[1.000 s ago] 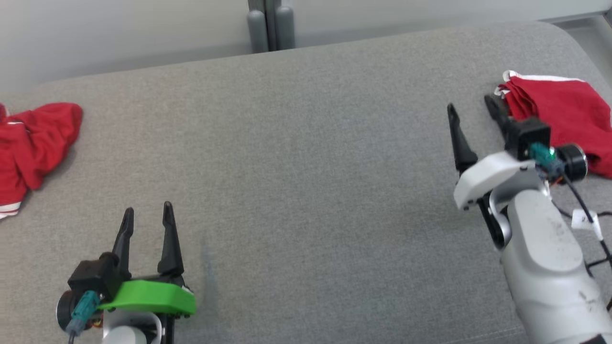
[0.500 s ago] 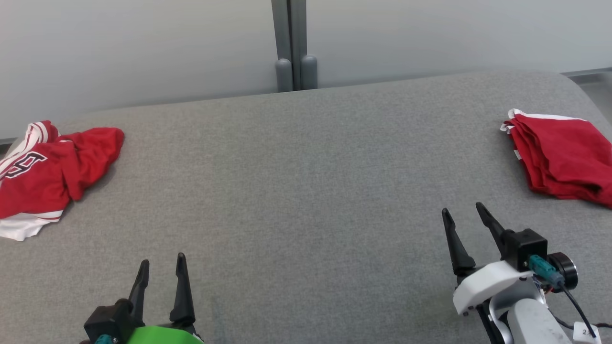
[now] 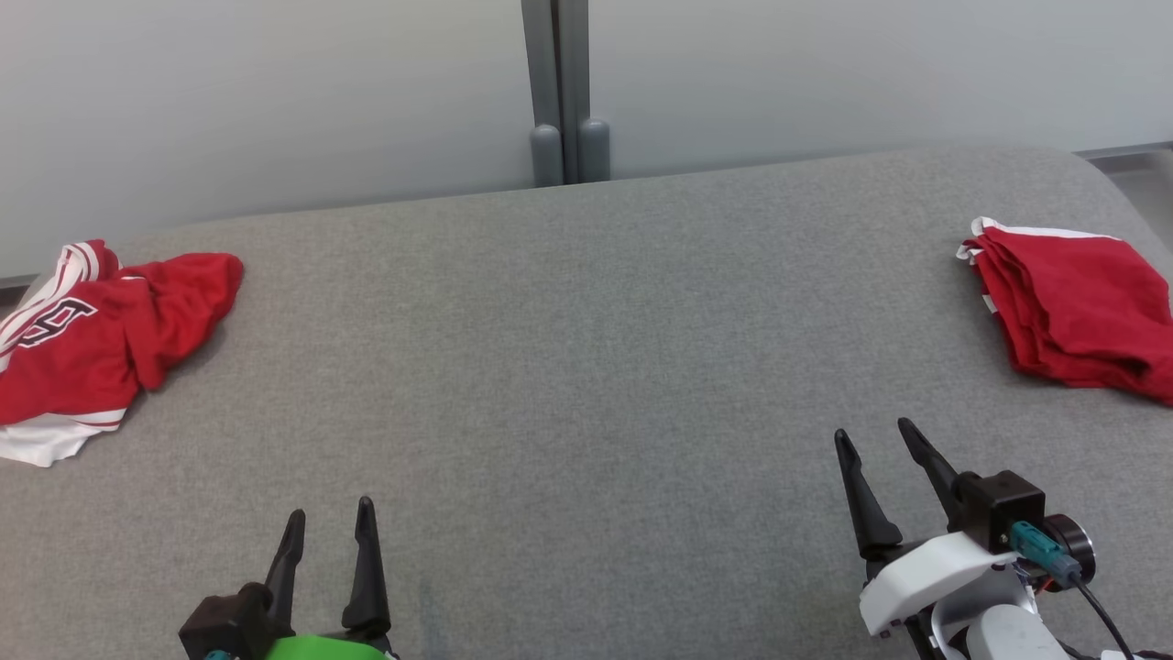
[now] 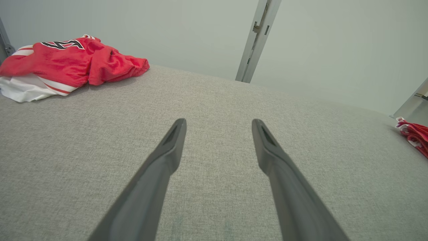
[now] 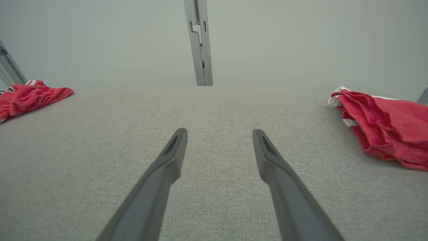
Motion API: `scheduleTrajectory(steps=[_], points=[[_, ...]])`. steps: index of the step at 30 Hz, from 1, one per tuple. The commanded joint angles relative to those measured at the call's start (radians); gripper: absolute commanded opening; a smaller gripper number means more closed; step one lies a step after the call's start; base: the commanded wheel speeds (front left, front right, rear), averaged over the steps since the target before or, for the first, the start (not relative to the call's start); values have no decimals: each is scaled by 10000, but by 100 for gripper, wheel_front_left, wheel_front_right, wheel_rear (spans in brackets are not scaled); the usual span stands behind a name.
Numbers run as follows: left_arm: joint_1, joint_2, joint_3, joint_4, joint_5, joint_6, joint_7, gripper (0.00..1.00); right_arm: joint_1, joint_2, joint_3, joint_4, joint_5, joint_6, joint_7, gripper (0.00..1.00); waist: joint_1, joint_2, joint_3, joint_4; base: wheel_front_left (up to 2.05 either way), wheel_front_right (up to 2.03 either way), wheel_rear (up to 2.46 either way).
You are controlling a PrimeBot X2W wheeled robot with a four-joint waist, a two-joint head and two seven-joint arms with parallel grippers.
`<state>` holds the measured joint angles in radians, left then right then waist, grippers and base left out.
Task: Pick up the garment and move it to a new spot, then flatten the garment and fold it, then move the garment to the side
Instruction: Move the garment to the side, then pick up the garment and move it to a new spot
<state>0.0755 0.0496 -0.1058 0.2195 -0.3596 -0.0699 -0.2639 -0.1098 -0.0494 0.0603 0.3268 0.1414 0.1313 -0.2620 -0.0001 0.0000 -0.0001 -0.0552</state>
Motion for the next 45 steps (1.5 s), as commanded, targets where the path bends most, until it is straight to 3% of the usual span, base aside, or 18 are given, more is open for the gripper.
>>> scheduleTrajectory(steps=[1, 8, 12, 24, 32, 38, 45], points=[[120, 19, -11, -25, -44, 63, -6, 100, 128, -25, -2, -62, 29, -11, -41, 100, 1, 0, 4, 9, 0, 0, 0], [7, 19, -76, -9, -88, 82, -6, 100, 183, -26, -12, -73, 26, -11, -41, 100, 1, 0, -24, 187, 0, 0, 0], [-131, 20, -171, -15, -182, 122, -6, 100, 193, -26, -106, -113, -29, -11, -41, 100, 1, 0, -40, 682, 0, 0, 0], [-235, 23, -28, -61, -64, 145, -6, 100, 3, -27, -191, -205, 26, -11, -41, 100, 1, 0, 200, 3412, 0, 0, 0], [-141, 21, 199, -118, -35, 101, -6, 100, -117, -30, 1, -67, 186, -11, -43, 100, 1, 0, 337, 4613, 0, 0, 0], [-117, 21, 278, -213, -40, 87, -6, 100, -228, -32, 118, -19, 245, -11, -41, 100, 1, 0, 457, 4825, 0, 0, 0], [-211, 20, 399, -336, -170, 246, -6, 100, -470, -38, 219, -34, 236, -11, -42, 100, 1, 0, 693, 4529, 0, 0, 0]])
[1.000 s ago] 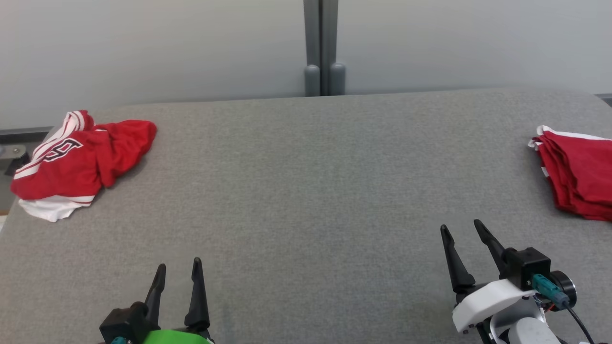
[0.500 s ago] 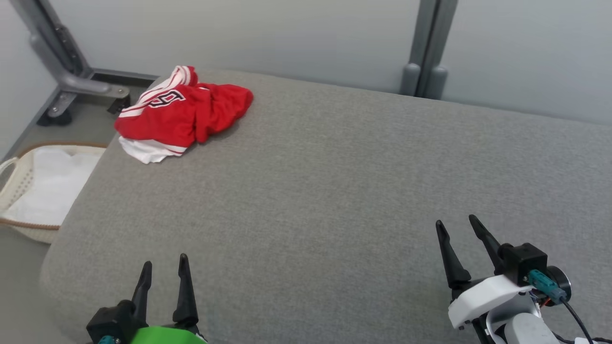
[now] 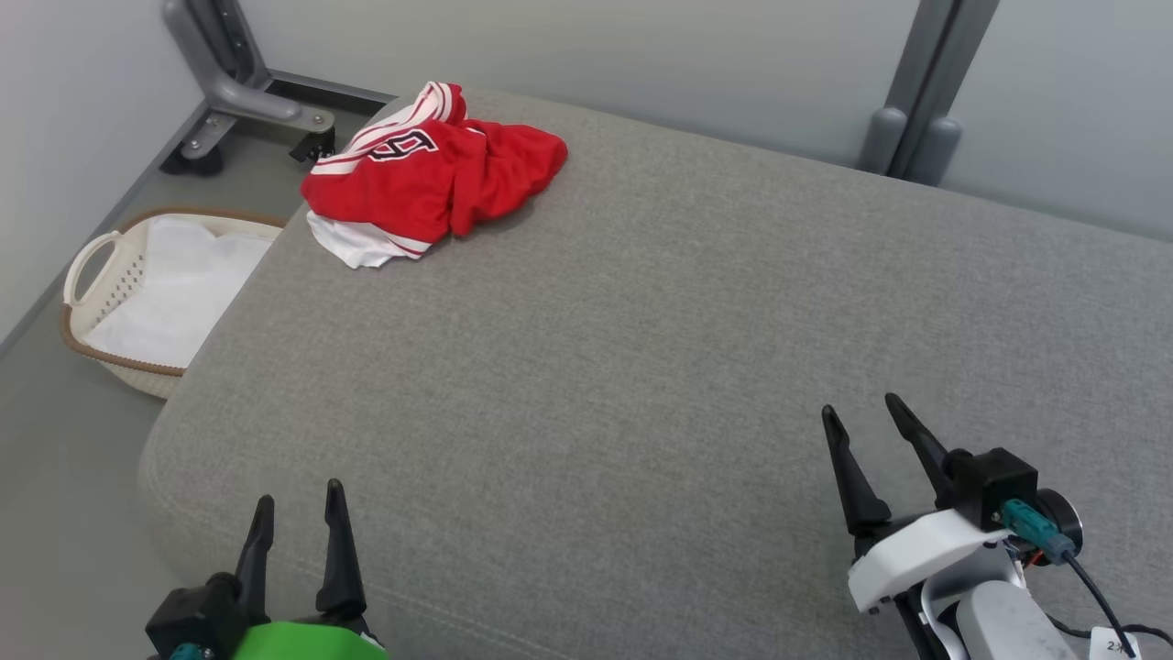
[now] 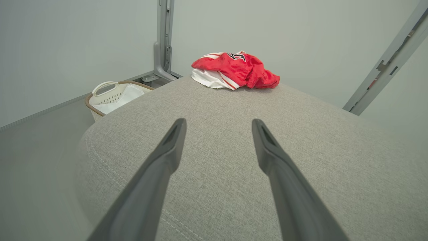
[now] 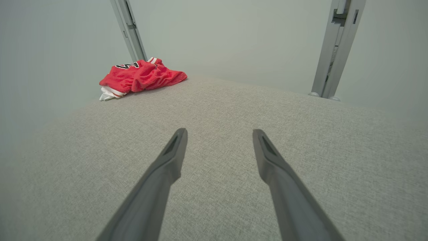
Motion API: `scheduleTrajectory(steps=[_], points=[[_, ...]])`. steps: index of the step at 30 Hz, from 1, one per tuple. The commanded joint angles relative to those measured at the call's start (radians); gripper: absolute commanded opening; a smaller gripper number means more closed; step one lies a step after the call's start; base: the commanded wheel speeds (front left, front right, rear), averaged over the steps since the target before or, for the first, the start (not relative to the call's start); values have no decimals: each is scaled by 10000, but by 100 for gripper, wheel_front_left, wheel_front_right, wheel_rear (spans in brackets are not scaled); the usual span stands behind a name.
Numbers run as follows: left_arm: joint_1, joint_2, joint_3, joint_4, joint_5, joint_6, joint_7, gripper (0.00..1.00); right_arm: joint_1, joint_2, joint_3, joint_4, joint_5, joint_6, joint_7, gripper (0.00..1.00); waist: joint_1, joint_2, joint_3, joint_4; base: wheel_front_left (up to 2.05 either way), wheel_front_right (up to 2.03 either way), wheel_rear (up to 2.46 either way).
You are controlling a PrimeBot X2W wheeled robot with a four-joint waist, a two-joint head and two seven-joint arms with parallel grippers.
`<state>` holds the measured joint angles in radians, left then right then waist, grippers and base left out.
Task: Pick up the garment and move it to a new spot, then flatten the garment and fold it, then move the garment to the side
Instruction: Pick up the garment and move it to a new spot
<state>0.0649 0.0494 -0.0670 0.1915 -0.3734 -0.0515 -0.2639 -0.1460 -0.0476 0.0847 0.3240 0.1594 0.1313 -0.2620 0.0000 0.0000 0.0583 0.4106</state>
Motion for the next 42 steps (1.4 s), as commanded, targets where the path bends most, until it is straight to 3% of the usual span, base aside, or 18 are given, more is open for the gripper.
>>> scheduleTrajectory(steps=[1, 9, 15, 20, 26, 30, 42], points=[[-163, 23, 49, -88, -40, 87, -6, 100, -148, -50, -35, -22, 18, -11, -42, 100, 0, 0, 162, -204, 0, 0, 0], [-1252, 154, 853, -557, 429, -175, -6, 100, -531, -50, -280, -179, -420, -11, -42, 100, 0, 0, 746, -732, 0, 0, 0], [-3186, 1097, 1696, -330, 416, -421, -6, 100, -953, -53, -248, -290, -769, -11, -37, 100, 0, 0, 1379, -1273, 0, 0, 0], [-5215, 2201, 2106, 828, 207, -530, 262, 100, -1331, -52, -134, -512, -1150, -11, 126, 100, 0, 0, 2116, -1807, 0, 0, 0], [-7198, 3084, 1941, 2671, 97, -671, 488, 100, -1692, -50, -48, -1070, -1571, -11, 477, 100, 0, 0, 3277, -2387, 0, 0, 0], [-8209, 3317, 1584, 3906, 156, -724, 543, 100, -1866, -49, -123, -1521, -1843, -11, 691, 100, 0, 0, 4025, -2621, 0, 0, 0], [-9953, 3241, 1281, 7293, -344, -784, 808, 100, -1836, -47, -169, -2822, -2155, -11, 1107, 100, 0, 0, 5600, -2800, 0, 0, 0]])
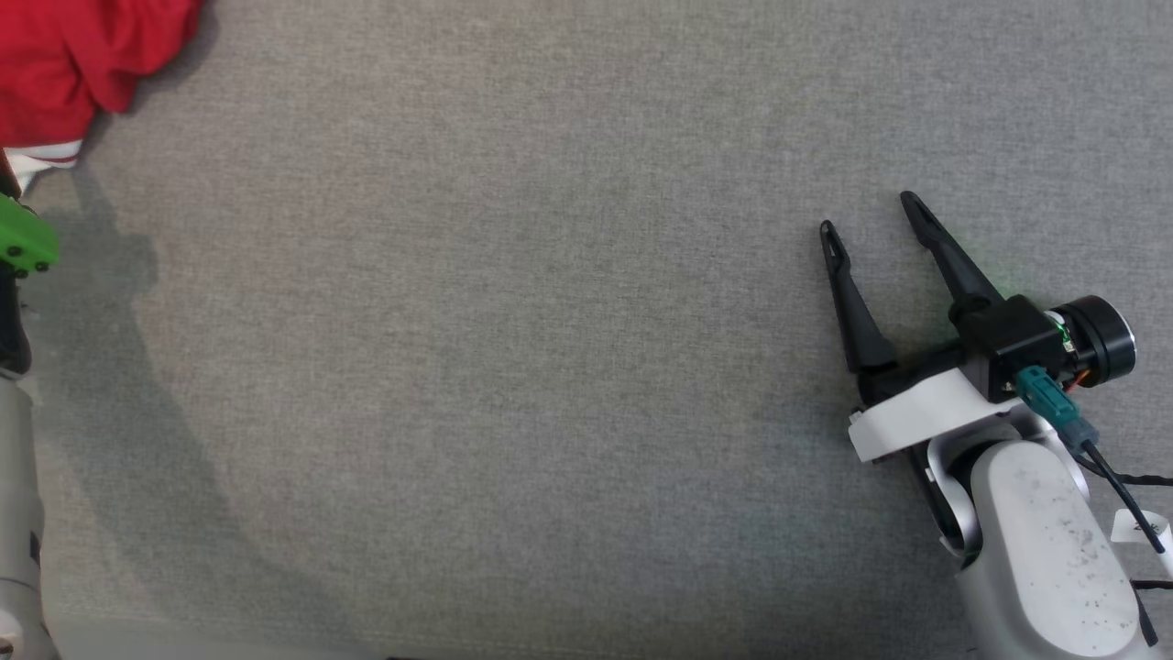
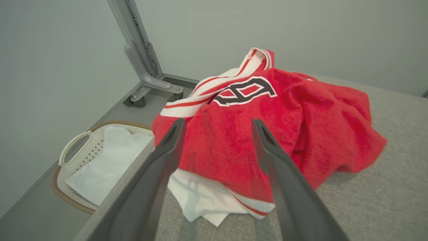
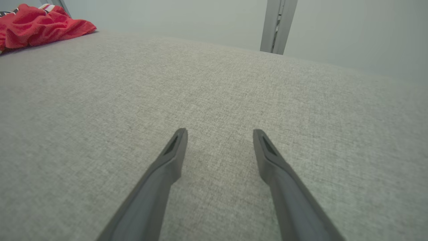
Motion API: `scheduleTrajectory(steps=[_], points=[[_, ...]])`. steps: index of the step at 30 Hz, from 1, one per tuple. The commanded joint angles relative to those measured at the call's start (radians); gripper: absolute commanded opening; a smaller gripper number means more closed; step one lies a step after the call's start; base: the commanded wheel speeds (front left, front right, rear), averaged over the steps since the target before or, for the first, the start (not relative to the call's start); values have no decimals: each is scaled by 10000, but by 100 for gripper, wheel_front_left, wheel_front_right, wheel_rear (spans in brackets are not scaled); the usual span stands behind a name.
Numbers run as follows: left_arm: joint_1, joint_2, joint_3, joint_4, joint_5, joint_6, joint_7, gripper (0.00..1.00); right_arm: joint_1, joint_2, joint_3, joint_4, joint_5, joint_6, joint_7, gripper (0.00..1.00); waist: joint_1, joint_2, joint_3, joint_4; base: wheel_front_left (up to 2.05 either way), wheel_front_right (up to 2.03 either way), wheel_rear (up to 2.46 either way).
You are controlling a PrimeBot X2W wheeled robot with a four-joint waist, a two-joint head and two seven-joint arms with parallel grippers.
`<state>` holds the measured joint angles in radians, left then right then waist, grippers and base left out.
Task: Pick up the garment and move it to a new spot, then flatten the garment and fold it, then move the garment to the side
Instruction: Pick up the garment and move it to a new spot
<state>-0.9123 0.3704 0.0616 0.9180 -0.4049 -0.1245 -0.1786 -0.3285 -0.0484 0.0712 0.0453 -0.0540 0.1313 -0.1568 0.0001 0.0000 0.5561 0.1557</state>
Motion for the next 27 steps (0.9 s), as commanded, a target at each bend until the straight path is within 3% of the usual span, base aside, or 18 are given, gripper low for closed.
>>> scheduleTrajectory(steps=[1, 6, 8, 10, 11, 18, 27], points=[[-268, 23, -36, 218, -68, -59, -53, 100, 24, -41, -56, -43, -54, -11, 57, 100, -1, 0, 670, -240, 0, 0, 0], [-537, 30, 62, 1197, -423, -60, -81, 96, 89, -67, -140, 29, -110, -16, 87, 100, -1, 0, 844, -239, 0, 0, 0], [-652, 100, 74, 1511, -528, -65, -146, 70, 90, -76, -147, 70, -97, -17, 107, 100, -1, 0, 868, -258, 0, 0, 0], [-758, 124, 106, 1713, -623, -71, -257, 27, 87, -93, -174, 84, -107, -23, 88, 100, -1, 0, 881, -267, 0, 0, 0], [-782, 148, 89, 1782, -655, -73, -329, 0, 87, -100, -203, 98, -122, -25, 69, 100, -1, 0, 878, -264, 0, 0, 0], [-829, 356, -347, 1544, -811, -72, -729, 0, 58, -97, -194, 334, 37, -25, -149, 100, -1, 0, 457, -285, 0, 0, 0], [-304, 1264, -1485, -92, -908, -59, -869, 0, 62, -48, 72, 1197, 680, -14, -714, 100, -1, 0, -1132, -745, 0, 0, 0]])
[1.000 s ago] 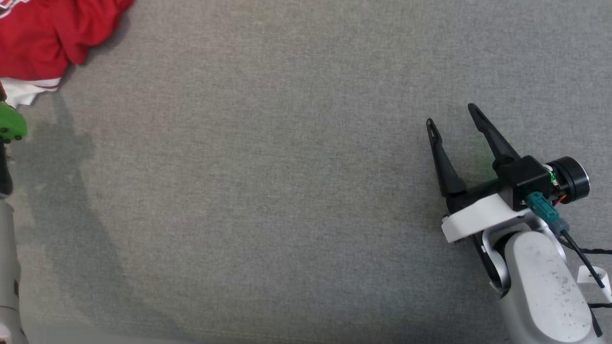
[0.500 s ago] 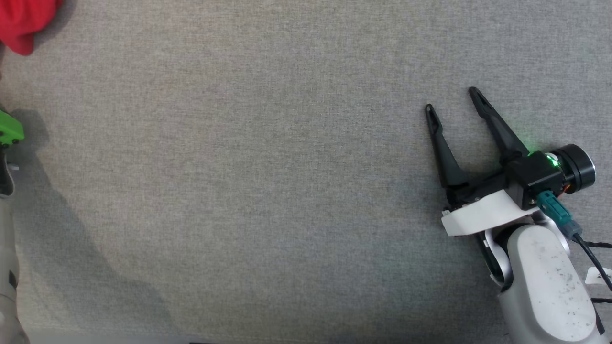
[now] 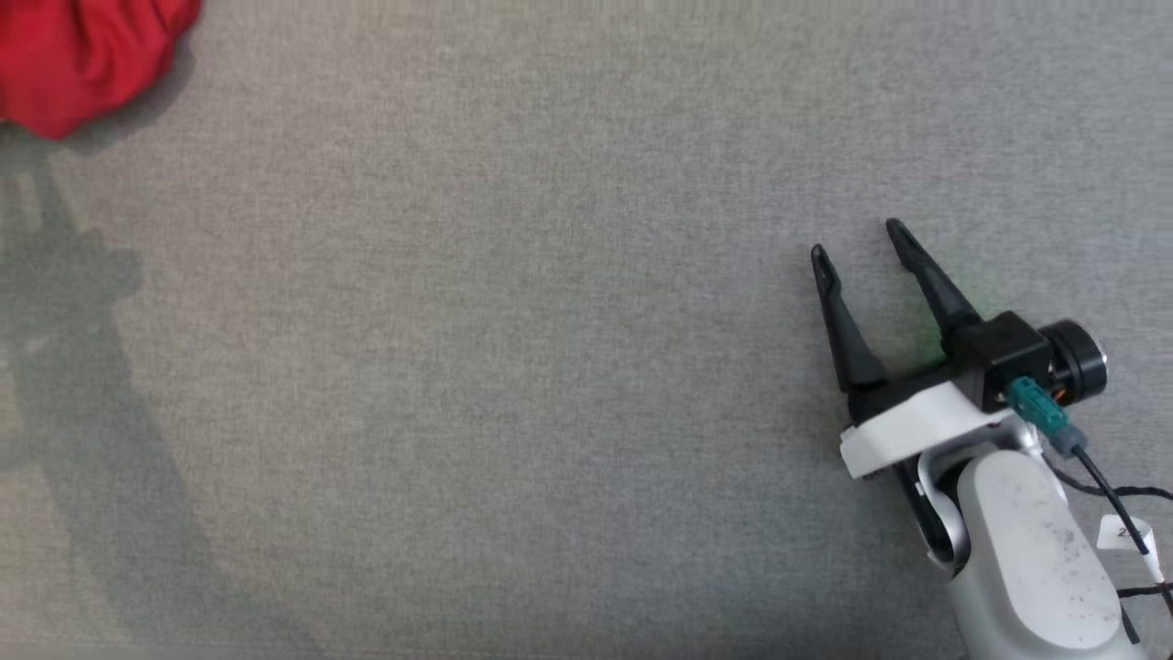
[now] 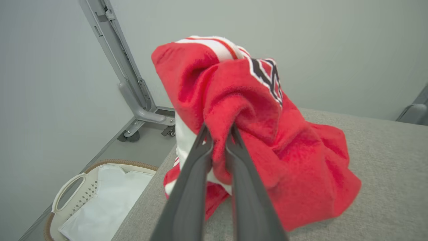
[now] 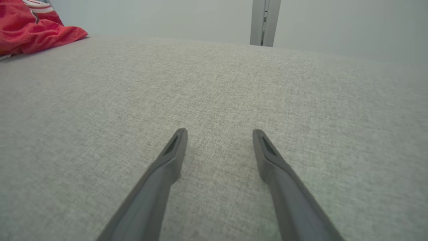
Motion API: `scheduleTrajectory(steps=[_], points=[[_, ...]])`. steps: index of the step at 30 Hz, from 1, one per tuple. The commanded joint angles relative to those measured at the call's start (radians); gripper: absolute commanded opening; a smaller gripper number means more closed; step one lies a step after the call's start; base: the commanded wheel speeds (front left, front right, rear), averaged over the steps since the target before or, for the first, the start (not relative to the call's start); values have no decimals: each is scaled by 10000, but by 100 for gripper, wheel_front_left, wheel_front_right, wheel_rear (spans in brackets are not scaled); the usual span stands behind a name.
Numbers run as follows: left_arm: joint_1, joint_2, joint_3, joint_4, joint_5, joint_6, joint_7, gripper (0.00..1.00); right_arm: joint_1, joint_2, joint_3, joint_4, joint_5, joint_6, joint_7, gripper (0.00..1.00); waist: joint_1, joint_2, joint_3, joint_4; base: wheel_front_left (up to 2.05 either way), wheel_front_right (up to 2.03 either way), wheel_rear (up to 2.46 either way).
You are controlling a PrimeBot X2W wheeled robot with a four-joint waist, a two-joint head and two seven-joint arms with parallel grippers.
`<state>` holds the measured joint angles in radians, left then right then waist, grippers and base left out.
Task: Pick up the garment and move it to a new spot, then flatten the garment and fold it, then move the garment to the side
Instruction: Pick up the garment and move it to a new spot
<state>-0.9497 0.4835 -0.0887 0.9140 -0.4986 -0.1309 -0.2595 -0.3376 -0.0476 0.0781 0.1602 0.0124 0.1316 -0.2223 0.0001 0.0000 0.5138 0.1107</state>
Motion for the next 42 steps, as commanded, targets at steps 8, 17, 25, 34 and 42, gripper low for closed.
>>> scheduleTrajectory(steps=[8, 17, 25, 34, 42], points=[[296, 540, -1370, -2091, 263, 8, 105, 0, 510, -45, 45, 1000, 795, -18, -382, 100, -1, 0, -2546, -932, 0, 0, 0], [272, -709, -2603, -4303, 316, 9, 920, 0, 1075, -46, -411, 1309, 1239, -18, -433, 100, -1, 0, -4131, -1710, 0, 0, 0], [124, -2303, -3663, -5546, 60, 65, 1540, 0, 1316, -49, -787, 1153, 1396, -17, -436, 100, -1, 0, -4425, -2473, 0, 0, 0], [797, -3728, -4587, -4889, -152, 204, 1321, 0, 1052, -38, -1199, 1015, 1585, -17, -439, 100, -1, 0, -3636, -3055, 0, 0, 0], [1440, -3471, -4402, -3234, -195, 405, 419, 0, 744, -43, -1226, 856, 1716, -17, -440, 100, -1, 0, -2710, -3237, 0, 0, 0]])
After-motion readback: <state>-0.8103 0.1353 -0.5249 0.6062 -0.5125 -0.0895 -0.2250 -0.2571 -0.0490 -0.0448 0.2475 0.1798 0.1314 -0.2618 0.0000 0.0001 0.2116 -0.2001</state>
